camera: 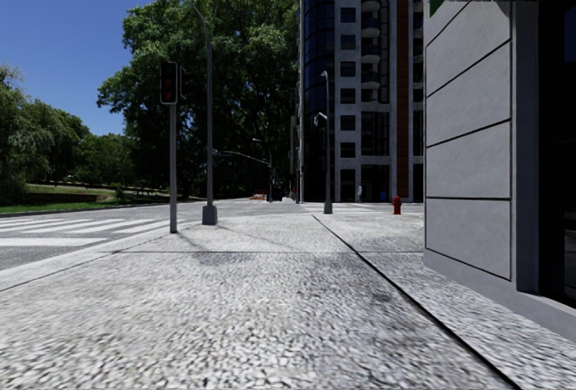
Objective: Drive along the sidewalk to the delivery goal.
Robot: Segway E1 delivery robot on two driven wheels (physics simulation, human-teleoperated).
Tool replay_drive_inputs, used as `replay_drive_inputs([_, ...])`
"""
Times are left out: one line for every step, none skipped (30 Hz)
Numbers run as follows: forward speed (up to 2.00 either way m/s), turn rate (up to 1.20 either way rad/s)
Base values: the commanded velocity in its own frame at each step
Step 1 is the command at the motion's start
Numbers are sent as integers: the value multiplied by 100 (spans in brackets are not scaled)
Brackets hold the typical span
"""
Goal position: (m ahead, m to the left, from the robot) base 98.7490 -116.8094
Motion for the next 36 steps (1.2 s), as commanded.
replay_drive_inputs([200,0])
replay_drive_inputs([200,0])
replay_drive_inputs([200,0])
replay_drive_inputs([200,0])
replay_drive_inputs([200,0])
replay_drive_inputs([200,0])
replay_drive_inputs([200,0])
replay_drive_inputs([200,0])
replay_drive_inputs([200,0])
replay_drive_inputs([200,0])
replay_drive_inputs([200,0])
replay_drive_inputs([200,0])
replay_drive_inputs([200,0])
replay_drive_inputs([200,0])
replay_drive_inputs([200,0])
replay_drive_inputs([200,0])
replay_drive_inputs([200,0])
replay_drive_inputs([200,0])
replay_drive_inputs([200,0])
replay_drive_inputs([200,0])
replay_drive_inputs([200,0])
replay_drive_inputs([200,0])
replay_drive_inputs([200,0])
replay_drive_inputs([200,0])
replay_drive_inputs([200,0])
replay_drive_inputs([200,0])
replay_drive_inputs([200,0])
replay_drive_inputs([200,0])
replay_drive_inputs([200,0])
replay_drive_inputs([200,0])
replay_drive_inputs([200,0])
replay_drive_inputs([200,0])
replay_drive_inputs([200,0])
replay_drive_inputs([200,0])
replay_drive_inputs([200,0])
replay_drive_inputs([200,0])
